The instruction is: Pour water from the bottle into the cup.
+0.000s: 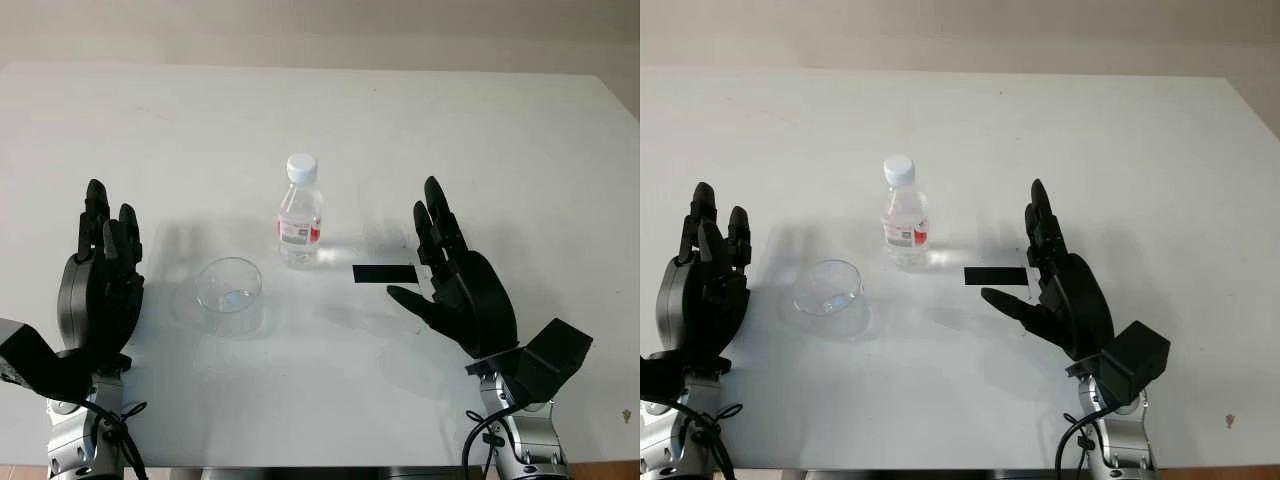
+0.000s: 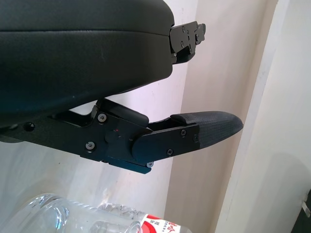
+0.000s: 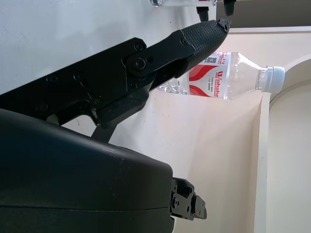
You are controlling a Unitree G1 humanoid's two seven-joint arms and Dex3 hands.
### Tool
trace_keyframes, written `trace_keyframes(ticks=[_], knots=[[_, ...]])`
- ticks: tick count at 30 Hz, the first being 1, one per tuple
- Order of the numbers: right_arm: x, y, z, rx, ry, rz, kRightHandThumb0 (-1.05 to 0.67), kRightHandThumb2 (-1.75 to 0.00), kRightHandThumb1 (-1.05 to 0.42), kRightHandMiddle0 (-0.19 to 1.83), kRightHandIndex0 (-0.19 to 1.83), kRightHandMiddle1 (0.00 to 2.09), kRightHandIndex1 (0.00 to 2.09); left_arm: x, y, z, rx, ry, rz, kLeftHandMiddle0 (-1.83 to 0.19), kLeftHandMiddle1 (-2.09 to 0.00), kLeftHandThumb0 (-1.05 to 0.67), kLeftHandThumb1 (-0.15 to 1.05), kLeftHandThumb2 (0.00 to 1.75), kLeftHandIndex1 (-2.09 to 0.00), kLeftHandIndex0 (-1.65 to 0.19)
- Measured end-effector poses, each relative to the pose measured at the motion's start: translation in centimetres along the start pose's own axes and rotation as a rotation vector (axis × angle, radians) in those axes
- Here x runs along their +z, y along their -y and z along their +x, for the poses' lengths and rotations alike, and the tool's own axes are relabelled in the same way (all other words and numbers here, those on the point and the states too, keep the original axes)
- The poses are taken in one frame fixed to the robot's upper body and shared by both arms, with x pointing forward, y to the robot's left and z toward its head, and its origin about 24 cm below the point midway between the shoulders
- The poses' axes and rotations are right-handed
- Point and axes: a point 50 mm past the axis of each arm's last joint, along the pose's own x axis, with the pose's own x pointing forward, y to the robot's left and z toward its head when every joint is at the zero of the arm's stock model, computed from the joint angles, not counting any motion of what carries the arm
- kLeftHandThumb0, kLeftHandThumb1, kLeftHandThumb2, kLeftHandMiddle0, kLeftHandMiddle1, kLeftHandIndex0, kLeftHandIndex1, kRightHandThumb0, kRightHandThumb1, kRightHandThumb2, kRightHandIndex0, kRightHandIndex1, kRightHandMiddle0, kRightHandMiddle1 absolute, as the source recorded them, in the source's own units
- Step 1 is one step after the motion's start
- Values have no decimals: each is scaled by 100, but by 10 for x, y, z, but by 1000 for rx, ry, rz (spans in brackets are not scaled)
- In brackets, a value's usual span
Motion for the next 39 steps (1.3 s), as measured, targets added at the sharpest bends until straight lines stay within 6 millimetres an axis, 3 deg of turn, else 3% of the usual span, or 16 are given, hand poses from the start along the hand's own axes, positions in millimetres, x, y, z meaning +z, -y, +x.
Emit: trace_keyframes(ticks=[6, 11, 25, 33, 39], knots=[[-1, 0, 2, 6, -4, 3, -88, -6, -91, -19, -19, 0, 0, 0, 0, 0, 0, 0, -2, 16, -6, -76, 105, 59, -4, 19], [-2, -2, 18, 51, -9, -36, -93, -6, -92, -19, -19, 0, 0, 0, 1, 1, 0, 3, -5, 16, -6, -77, 105, 59, -4, 19], [37, -39, 115, 251, 106, -48, -95, -5, -88, -19, -19, 0, 0, 2, 4, 7, -11, 29, -11, 18, -5, -76, 105, 59, -3, 19], [35, -62, 129, 309, 64, -49, -95, -5, -87, -19, -19, 0, 0, 3, 3, 8, -11, 32, -9, 16, -6, -76, 105, 59, -4, 18], [23, -68, 130, 322, 6, -27, -96, -5, -87, -19, -19, 0, 0, 3, 3, 8, -7, 30, -10, 16, -6, -76, 105, 58, -4, 17]])
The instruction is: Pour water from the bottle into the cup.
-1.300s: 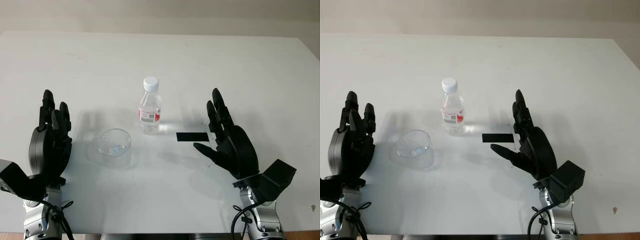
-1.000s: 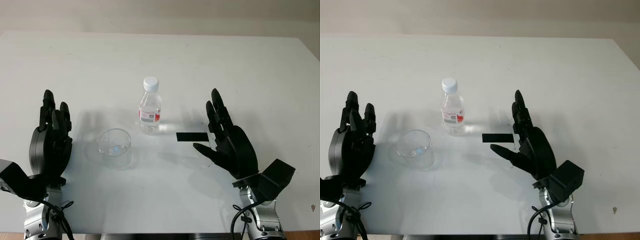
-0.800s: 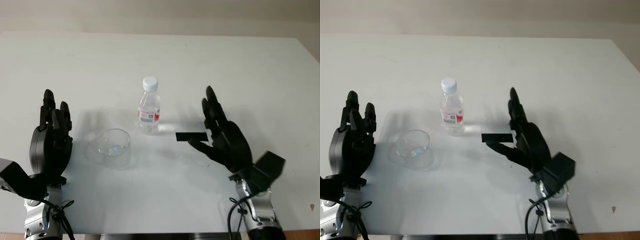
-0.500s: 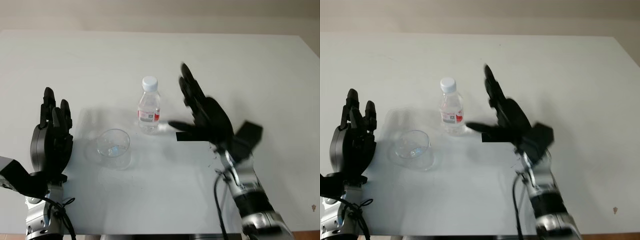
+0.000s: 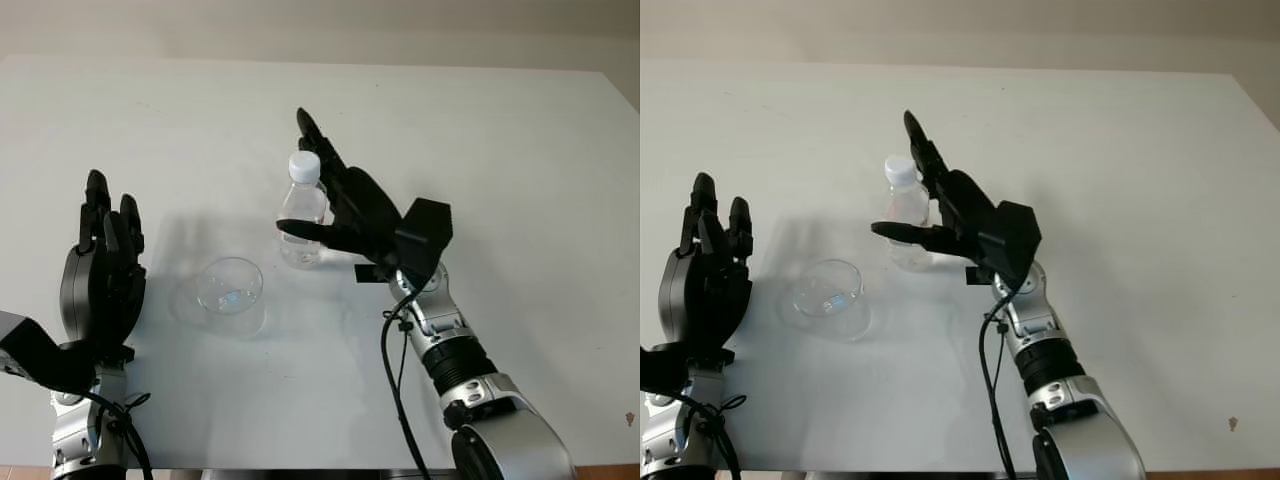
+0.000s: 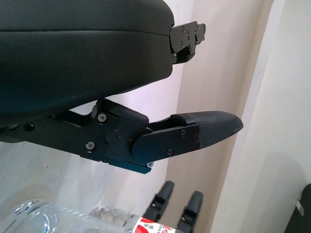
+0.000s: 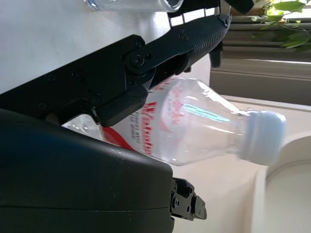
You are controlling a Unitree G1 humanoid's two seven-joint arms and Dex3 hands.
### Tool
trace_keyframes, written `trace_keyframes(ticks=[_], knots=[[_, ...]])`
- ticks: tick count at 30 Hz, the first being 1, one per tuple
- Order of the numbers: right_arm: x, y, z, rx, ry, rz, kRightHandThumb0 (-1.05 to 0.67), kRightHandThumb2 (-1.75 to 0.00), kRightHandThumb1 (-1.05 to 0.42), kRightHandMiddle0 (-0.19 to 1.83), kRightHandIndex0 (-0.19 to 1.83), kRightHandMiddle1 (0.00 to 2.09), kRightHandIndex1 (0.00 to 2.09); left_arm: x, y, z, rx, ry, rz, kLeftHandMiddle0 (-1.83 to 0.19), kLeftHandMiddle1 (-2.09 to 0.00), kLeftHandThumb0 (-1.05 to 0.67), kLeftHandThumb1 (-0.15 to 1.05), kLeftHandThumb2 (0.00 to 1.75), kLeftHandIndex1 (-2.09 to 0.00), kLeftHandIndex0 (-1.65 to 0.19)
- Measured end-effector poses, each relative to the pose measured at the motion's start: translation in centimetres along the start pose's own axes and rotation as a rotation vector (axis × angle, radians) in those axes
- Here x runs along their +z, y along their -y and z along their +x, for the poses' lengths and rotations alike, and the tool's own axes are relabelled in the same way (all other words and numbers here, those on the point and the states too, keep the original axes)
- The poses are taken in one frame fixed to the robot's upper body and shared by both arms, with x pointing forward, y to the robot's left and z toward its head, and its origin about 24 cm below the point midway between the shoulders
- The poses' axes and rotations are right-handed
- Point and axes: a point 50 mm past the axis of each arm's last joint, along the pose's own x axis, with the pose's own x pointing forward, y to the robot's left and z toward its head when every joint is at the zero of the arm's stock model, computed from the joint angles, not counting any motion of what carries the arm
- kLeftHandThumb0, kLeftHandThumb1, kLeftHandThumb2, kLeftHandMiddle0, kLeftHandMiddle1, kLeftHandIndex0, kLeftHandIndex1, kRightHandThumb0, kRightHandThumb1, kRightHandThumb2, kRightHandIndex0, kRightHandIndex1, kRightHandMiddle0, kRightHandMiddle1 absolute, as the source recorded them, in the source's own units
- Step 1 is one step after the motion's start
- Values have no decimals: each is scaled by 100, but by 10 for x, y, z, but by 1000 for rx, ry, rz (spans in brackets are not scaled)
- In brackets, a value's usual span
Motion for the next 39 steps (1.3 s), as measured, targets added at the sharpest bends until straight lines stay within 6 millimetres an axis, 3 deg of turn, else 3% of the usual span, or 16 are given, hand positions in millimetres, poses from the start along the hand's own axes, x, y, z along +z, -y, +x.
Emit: trace_keyframes(ticks=[21, 27, 28, 29, 30, 32, 34, 39], knots=[[-25, -12, -2, 23, -98, 193, -73, -5, -86, -18, -19, 1, 0, 0, 0, 1, 4, 0, 7, 17, -5, -76, 105, 58, -4, 18], [-23, -11, 0, 42, -97, 183, -63, -6, -87, 7, 11, 15, 16, 0, 1, 1, 1, 3, 9, 17, -5, -77, 105, 58, -4, 19], [-23, -12, 1, 45, -99, 179, -60, -6, -87, 15, 21, 28, 26, 0, 1, 2, 0, 3, 8, 17, -5, -77, 105, 58, -4, 19], [-23, -12, 1, 47, -100, 178, -57, -6, -88, 11, 25, 59, 44, 0, 2, 2, 0, 3, 8, 17, -5, -77, 105, 58, -4, 19], [-23, -12, 1, 48, -103, 177, -54, -6, -89, 4, 21, 95, 76, 0, 2, 2, -1, 3, 8, 17, -5, -77, 105, 58, -4, 19], [-23, -11, 2, 49, -106, 174, -42, -6, -93, 8, 24, 137, 126, 0, 2, 2, 0, 3, 8, 17, -5, -77, 105, 57, -4, 18], [-23, -11, 2, 51, -104, 173, -38, -7, -98, 20, 34, 159, 151, 0, 2, 2, 0, 3, 8, 16, -6, -77, 105, 56, -5, 18], [-20, -10, 2, 58, -85, 87, -52, -6, -103, 43, 66, 188, 185, 0, 1, 2, 6, 5, 8, 15, -6, -78, 105, 55, -5, 17]])
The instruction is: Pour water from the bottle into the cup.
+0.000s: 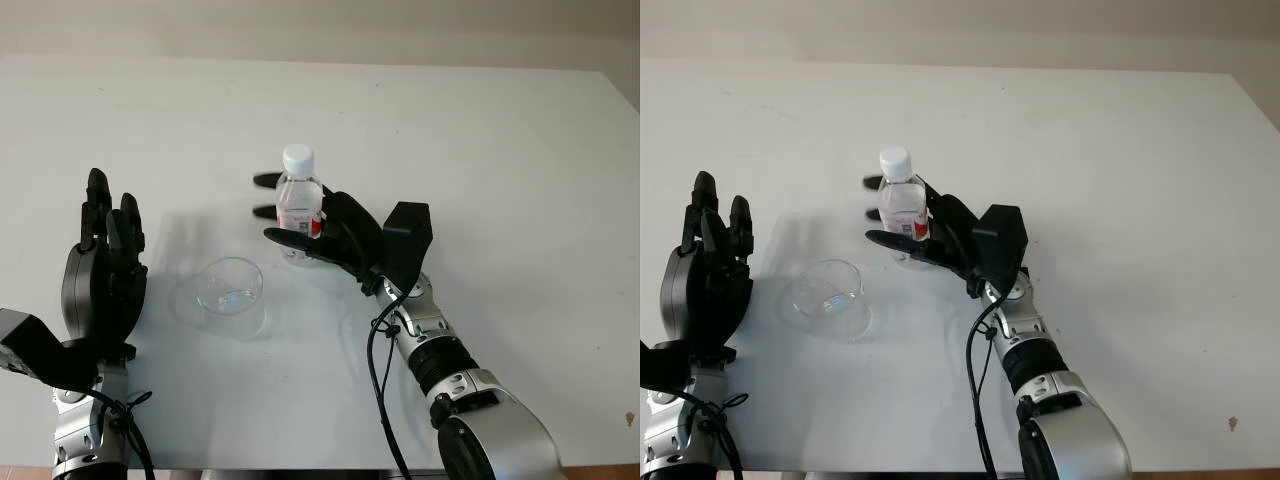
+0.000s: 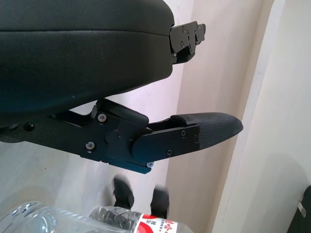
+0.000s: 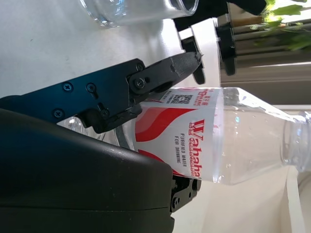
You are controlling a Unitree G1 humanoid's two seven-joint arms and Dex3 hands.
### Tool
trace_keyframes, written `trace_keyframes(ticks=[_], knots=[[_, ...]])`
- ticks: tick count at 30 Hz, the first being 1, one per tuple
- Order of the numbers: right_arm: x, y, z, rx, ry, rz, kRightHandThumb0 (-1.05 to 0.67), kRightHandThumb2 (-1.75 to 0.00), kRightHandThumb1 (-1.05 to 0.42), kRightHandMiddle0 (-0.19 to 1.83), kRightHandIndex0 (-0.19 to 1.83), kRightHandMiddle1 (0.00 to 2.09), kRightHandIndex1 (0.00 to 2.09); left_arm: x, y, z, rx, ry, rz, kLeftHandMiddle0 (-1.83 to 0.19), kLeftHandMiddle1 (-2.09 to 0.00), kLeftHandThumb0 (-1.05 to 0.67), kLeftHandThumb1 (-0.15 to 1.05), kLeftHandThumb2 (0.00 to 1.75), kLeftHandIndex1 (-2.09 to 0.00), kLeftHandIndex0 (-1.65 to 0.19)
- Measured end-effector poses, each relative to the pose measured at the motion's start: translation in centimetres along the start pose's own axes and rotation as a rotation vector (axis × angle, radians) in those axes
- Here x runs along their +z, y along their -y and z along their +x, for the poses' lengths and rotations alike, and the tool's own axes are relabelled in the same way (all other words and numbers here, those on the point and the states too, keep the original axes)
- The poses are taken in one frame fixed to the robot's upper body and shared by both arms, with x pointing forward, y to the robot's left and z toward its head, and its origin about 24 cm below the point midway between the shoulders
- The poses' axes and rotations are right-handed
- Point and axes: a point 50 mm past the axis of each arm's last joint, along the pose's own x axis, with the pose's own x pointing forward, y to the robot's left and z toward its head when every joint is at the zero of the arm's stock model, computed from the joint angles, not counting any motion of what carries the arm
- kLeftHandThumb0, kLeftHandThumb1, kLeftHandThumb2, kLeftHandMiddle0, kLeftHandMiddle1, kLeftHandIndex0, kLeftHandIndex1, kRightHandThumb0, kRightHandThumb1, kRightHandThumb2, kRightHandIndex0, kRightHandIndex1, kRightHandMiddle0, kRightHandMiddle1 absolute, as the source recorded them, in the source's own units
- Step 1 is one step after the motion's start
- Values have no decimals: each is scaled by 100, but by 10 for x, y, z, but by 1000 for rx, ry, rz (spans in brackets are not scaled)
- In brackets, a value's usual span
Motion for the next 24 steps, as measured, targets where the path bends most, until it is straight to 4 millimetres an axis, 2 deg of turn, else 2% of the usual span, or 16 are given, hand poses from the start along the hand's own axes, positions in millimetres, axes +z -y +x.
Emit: trace_keyframes(ticks=[3, 6, 8, 9, 11, 14, 16, 19, 22, 24], knots=[[3, 0, 1, 2, -2, -53, -58, -11, -105, 65, 89, 206, 202, 0, 0, 0, 6, 0, 1, 16, -5, -78, 105, 56, -5, 18], [7, 0, 0, -29, 18, -122, -56, -31, -105, 117, 142, 209, 209, 0, 0, 0, 5, -1, 1, 17, -5, -77, 105, 56, -5, 18], [10, 1, 0, -69, 41, -158, -52, -42, -105, 141, 168, 209, 209, 0, 0, 0, 5, -2, 0, 16, -5, -77, 105, 56, -5, 18], [11, 2, 0, -92, 51, -164, -50, -47, -105, 152, 177, 209, 209, 0, 0, 0, 4, -2, 0, 16, -5, -77, 105, 56, -5, 18], [13, 3, 0, -123, 61, -170, -48, -51, -105, 159, 182, 209, 209, 0, 0, 0, 4, -2, 1, 16, -5, -77, 105, 56, -5, 18], [13, 8, -2, -177, 63, -174, -48, -54, -105, 153, 174, 209, 209, 0, 0, 0, 3, -1, 1, 17, -5, -77, 105, 56, -5, 18], [15, 14, -4, -224, 67, -182, -47, -52, -105, 139, 161, 209, 209, 0, 0, 0, 3, -1, -1, 17, -5, -77, 105, 54, -5, 18], [22, 25, -8, -300, 100, -264, -42, -48, -105, 106, 138, 209, 209, 1, 0, 0, 4, -1, -1, 16, -5, -77, 105, 55, -5, 18], [43, 36, -6, -335, 169, -409, -42, -45, -105, 87, 124, 209, 209, 1, 0, 0, 6, -1, -1, 17, -5, -76, 105, 56, -5, 18], [61, 40, -2, -337, 231, -529, -42, -42, -105, 83, 120, 209, 209, 0, 0, 0, 4, -2, 0, 17, -5, -77, 105, 56, -5, 18]])
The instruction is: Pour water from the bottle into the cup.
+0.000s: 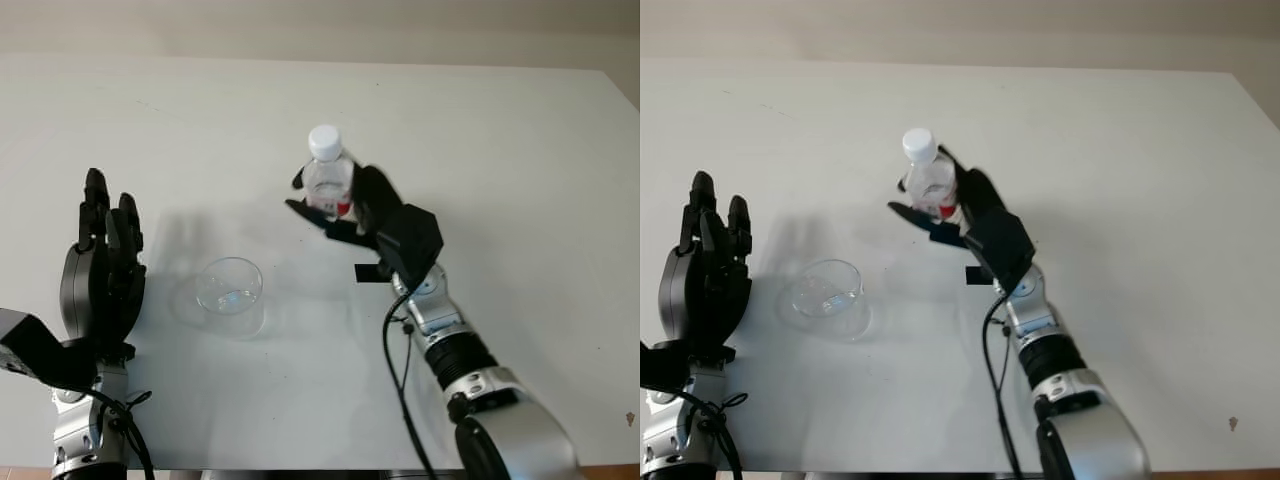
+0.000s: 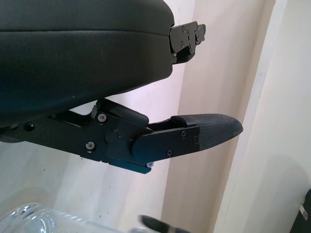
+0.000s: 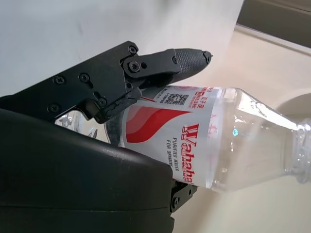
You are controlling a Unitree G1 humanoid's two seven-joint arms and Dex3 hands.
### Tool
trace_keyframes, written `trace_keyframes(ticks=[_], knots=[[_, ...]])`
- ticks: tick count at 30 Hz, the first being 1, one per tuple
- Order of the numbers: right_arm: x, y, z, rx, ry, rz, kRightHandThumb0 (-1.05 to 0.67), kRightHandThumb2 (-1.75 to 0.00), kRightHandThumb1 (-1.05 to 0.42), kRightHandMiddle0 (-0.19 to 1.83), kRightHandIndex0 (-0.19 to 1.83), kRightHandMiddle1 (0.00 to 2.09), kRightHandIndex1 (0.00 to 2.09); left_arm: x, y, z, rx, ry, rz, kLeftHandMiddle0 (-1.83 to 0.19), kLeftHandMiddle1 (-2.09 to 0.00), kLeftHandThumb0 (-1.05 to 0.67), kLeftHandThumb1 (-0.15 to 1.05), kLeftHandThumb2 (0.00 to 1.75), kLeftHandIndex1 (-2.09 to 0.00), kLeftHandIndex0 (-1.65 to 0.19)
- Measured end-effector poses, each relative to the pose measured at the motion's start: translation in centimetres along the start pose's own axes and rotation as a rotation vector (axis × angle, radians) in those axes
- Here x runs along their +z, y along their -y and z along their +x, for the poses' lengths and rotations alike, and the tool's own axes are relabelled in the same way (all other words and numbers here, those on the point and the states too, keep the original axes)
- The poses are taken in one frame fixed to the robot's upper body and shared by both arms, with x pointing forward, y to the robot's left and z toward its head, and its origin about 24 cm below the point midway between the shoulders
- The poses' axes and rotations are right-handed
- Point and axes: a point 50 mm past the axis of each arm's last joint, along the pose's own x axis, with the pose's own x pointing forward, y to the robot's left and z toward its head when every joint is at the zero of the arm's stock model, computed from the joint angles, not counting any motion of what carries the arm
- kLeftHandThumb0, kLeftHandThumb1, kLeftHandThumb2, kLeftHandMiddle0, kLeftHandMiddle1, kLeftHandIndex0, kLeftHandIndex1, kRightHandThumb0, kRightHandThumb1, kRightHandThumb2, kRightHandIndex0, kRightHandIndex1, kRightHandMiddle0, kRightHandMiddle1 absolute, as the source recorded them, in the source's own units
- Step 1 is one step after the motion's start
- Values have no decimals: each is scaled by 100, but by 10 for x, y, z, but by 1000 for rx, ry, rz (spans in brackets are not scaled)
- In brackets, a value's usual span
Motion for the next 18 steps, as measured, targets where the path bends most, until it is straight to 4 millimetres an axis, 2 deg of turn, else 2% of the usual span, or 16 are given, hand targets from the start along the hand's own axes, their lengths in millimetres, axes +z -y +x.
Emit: trace_keyframes(ticks=[3, 7, 12, 18], knots=[[18, 6, 12, 18, 120, -178, -43, -39, -105, 83, 118, 209, 209, 0, 1, 0, -2, 0, 0, 18, -5, -77, 105, 56, -5, 19], [34, 0, 21, 90, 244, -386, -44, -31, -105, 79, 110, 209, 209, 0, 2, 1, -2, 0, -1, 17, -6, -76, 105, 56, -5, 18], [39, -6, 24, 138, 343, -584, -47, -25, -105, 79, 108, 209, 209, 1, 3, 2, 6, -1, 2, 16, -6, -77, 105, 56, -5, 17], [44, -13, 29, 156, 443, -713, -49, -25, -105, 81, 114, 209, 209, 1, 5, 2, 5, 1, 2, 16, -5, -76, 105, 54, -5, 18]])
